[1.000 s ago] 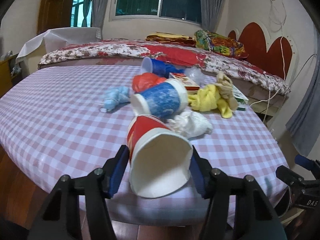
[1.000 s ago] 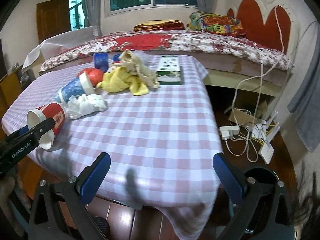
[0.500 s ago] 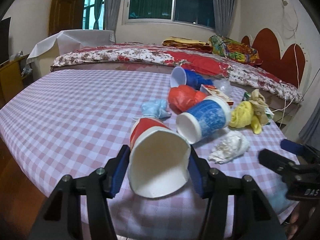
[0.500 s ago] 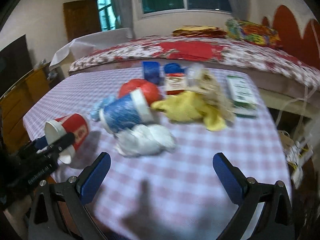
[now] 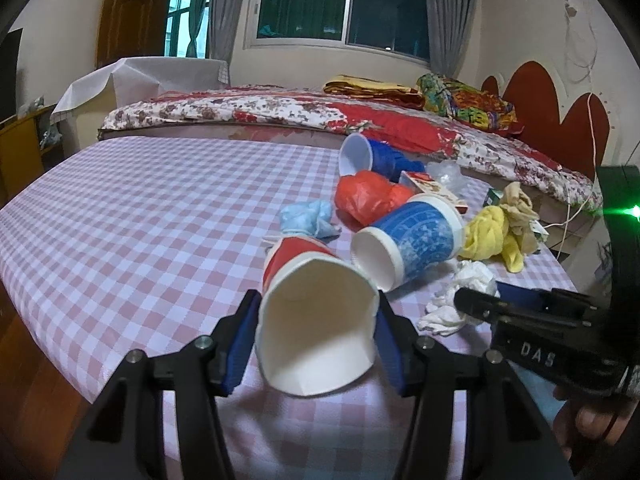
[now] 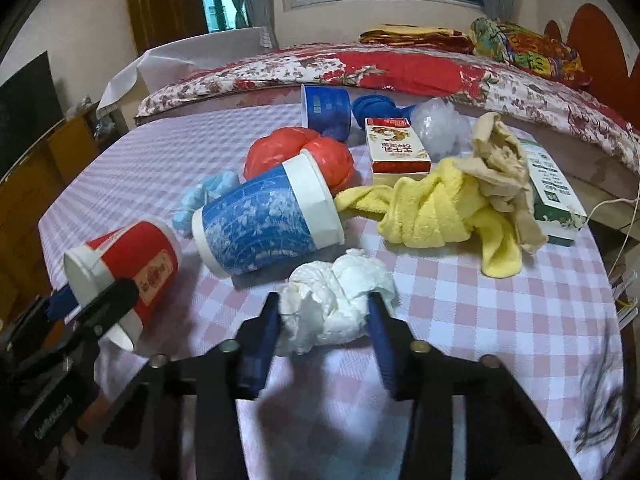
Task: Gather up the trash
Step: 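Grasp the red-and-white cup with the left tool while the right tool grasps the white tissue, then carry both items over the black bin and open both tools to drop them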
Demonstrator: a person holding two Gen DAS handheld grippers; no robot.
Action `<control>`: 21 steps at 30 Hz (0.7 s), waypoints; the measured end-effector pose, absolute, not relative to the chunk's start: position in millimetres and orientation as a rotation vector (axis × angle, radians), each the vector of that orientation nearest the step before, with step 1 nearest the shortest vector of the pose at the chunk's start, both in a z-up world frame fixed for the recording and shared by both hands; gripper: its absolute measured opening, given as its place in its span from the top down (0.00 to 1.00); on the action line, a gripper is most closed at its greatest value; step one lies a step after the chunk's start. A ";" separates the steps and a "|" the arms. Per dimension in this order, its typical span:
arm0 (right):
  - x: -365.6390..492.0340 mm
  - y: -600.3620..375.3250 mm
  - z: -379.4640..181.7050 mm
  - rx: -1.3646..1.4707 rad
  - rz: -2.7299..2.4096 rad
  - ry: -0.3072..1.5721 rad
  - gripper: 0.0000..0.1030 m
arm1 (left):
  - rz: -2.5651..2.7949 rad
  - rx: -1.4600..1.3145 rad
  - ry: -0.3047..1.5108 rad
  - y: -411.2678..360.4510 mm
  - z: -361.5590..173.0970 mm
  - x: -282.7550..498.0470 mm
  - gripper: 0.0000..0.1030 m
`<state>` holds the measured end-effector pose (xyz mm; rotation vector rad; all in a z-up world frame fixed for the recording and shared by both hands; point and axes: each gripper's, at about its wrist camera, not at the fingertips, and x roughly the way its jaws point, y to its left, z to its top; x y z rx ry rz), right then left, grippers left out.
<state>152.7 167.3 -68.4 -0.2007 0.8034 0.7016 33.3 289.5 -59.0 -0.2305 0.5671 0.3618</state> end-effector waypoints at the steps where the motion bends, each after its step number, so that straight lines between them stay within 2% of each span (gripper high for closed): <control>1: 150.0 163.5 -67.1 -0.203 0.708 0.793 0.62 | 0.358 -0.225 0.566 287.0 -58.3 32.9 0.47; 10: 131.2 110.3 -34.6 -0.186 0.657 0.670 0.62 | 0.302 -0.167 0.509 254.3 -32.7 27.2 0.47; 21: 127.4 -16.5 -8.7 -0.101 0.440 0.621 0.62 | 0.093 -0.111 0.486 174.2 -12.4 48.6 0.47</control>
